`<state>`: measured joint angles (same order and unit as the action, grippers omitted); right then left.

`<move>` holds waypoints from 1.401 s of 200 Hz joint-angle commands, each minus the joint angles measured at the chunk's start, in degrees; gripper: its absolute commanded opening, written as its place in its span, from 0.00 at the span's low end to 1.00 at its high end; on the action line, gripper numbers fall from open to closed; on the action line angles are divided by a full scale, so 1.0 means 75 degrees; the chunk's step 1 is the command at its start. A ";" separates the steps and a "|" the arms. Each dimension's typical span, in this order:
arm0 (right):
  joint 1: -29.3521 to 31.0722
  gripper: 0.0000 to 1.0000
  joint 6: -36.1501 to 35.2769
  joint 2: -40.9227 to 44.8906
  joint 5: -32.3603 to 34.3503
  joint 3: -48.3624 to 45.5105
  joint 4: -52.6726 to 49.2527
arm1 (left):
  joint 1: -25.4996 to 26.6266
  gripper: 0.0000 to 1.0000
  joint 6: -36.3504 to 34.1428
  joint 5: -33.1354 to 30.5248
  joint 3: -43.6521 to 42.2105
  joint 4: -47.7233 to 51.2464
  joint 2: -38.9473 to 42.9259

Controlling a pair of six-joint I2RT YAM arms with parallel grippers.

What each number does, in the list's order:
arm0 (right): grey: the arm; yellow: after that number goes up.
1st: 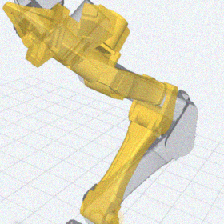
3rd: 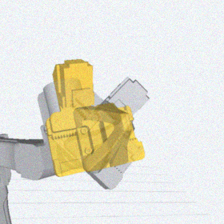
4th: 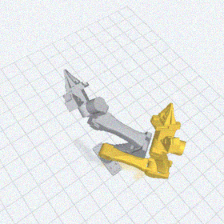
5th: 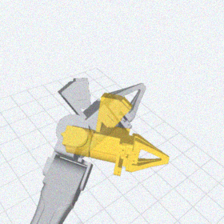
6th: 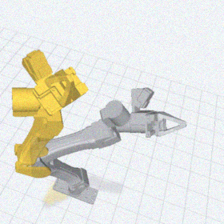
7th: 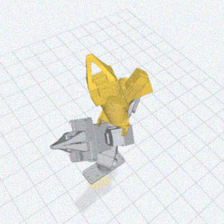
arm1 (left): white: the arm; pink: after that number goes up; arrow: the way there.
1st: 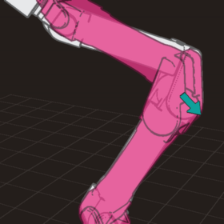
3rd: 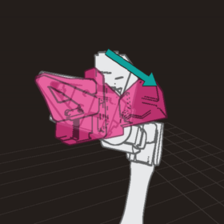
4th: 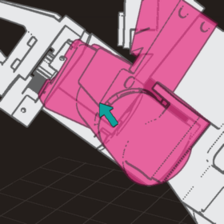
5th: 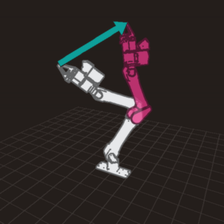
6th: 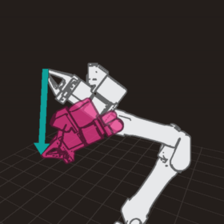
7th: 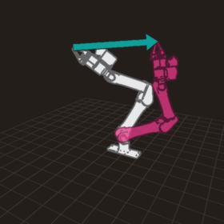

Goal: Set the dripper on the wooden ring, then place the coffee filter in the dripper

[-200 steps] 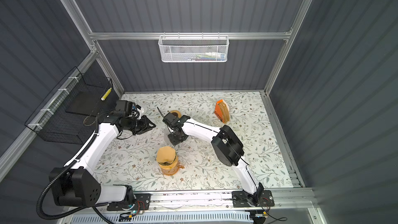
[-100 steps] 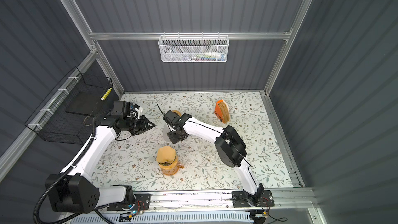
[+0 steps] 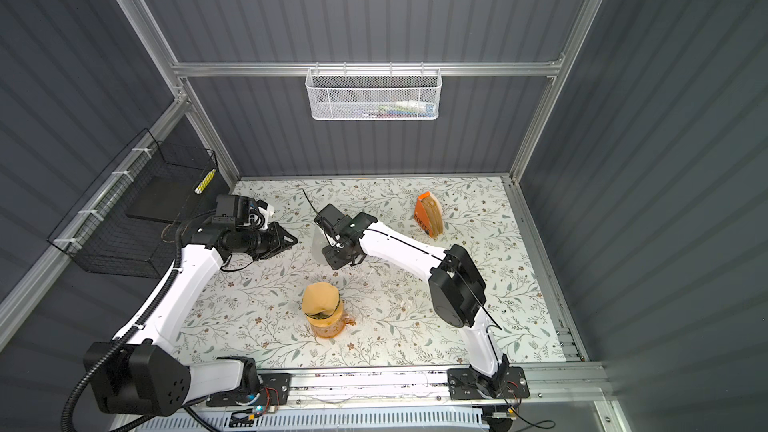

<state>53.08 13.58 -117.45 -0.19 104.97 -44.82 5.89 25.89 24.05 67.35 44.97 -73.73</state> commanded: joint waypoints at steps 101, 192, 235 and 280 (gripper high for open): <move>-0.0094 0.00 0.0154 0.1692 0.0568 -0.0331 -0.0184 | -0.0047 0.27 -0.0528 0.0081 0.0679 0.0355 -0.0041; -0.0084 0.00 0.0430 0.3930 0.0963 -0.2603 -0.0516 | 0.1143 0.26 -0.0839 -0.1005 0.1040 0.0507 -0.0523; 0.0010 0.00 0.0629 0.4903 0.1055 -0.4004 -0.0517 | 0.1251 0.25 -0.0578 -0.0941 0.0761 0.0016 -0.0528; 0.0246 0.00 0.0837 0.5428 0.1294 -0.5138 -0.0271 | 0.1301 0.25 -0.0510 -0.0834 0.0711 -0.0182 -0.0628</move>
<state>53.98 18.33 -78.48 7.40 68.88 -49.10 15.44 21.65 17.76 72.99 44.58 -77.84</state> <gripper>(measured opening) 0.173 0.250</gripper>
